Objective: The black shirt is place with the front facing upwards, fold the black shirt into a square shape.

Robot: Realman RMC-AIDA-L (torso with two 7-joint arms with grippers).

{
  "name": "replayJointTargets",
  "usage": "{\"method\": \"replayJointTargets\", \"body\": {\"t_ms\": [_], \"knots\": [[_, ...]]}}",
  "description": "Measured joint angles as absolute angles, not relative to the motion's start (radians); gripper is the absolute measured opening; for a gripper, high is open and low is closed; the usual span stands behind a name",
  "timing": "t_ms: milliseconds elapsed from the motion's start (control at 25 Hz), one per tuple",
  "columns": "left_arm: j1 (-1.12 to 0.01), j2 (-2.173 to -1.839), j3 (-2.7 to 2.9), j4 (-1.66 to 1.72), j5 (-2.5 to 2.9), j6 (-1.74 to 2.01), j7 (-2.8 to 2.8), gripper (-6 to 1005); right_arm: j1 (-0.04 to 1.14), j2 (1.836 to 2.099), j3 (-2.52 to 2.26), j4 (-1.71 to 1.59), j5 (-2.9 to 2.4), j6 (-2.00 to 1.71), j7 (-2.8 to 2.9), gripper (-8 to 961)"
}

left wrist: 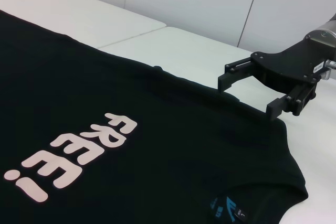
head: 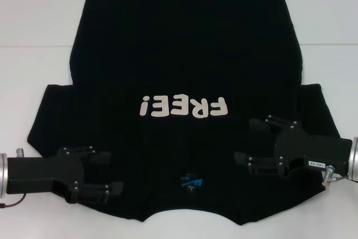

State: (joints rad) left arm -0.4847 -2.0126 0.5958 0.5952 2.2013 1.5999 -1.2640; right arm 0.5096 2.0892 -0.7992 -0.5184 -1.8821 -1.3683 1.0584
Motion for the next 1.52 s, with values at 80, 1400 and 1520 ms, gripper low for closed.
{"method": "replayJointTargets", "body": {"t_ms": [80,1400,1520], "knots": [[-0.485,-2.013,0.596,0.595,2.201,1.600,-1.264,836,0.510,2.089,-0.799,-0.518,-1.882,-1.368,1.058,929],[-0.483,-1.898,0.329,0.658,2.261,1.627,-2.471,836,0.489,2.090,-0.792,-0.588,-1.880,-1.444,1.134,929],[-0.508,-1.889,0.331,0.695,2.353,1.596,-2.579,836,0.489,2.091,-0.792,-0.593,-1.881,-1.444,1.134,929]]}}
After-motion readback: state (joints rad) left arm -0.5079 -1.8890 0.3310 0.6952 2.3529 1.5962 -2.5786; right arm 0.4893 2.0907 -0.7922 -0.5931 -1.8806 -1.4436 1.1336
